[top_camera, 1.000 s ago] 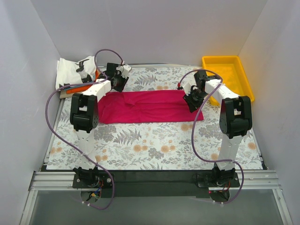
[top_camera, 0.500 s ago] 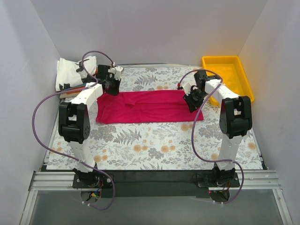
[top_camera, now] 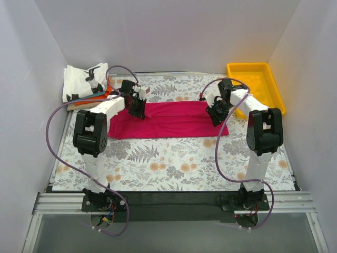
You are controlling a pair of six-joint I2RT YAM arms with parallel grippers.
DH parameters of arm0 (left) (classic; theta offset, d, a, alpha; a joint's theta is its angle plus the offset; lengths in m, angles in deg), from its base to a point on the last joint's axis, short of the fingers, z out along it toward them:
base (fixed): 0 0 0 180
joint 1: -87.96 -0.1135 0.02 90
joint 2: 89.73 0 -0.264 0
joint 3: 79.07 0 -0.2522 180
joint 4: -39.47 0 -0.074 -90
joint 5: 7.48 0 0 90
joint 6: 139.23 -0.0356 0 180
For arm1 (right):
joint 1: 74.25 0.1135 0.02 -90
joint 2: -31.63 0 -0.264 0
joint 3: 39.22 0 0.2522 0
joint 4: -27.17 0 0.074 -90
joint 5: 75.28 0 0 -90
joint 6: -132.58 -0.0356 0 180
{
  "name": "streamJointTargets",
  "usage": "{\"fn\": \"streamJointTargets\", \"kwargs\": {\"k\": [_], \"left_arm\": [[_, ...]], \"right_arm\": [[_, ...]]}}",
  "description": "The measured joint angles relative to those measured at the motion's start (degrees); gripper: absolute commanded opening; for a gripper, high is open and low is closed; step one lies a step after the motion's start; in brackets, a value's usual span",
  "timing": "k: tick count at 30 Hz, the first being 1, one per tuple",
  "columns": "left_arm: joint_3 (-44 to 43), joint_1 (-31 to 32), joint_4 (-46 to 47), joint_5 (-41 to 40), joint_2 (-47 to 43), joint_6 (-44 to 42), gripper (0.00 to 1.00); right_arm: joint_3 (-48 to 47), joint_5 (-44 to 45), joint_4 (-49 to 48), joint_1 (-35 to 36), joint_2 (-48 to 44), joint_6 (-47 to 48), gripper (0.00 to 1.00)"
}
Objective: Fold and stack the t-shirts
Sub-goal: Fold the tshirt
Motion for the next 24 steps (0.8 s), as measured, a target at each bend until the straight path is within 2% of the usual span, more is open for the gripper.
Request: {"fn": "streamJointTargets", "kwargs": {"k": [5, 13, 19, 24], "left_arm": [[-7.06, 0.68, 2.03, 0.2, 3.82, 1.75, 0.19], [-14.67, 2.71, 3.39, 0.7, 10.71, 3.02, 0.23], [-12.44, 3.08, 2.86, 0.92, 8.46, 4.11, 0.29], [-2.67, 1.6, 3.08, -0.11, -3.19, 7.41, 0.28]], "right_arm": [[0.02, 0.02, -0.02, 0.0, 0.0, 0.0, 0.25], [0.04, 0.04, 0.0, 0.0, 0.0, 0.0, 0.26], [0.2, 0.0, 0.02, 0.0, 0.0, 0.0, 0.25], [-1.22, -0.24, 0.39, 0.0, 0.76, -0.22, 0.26]]}}
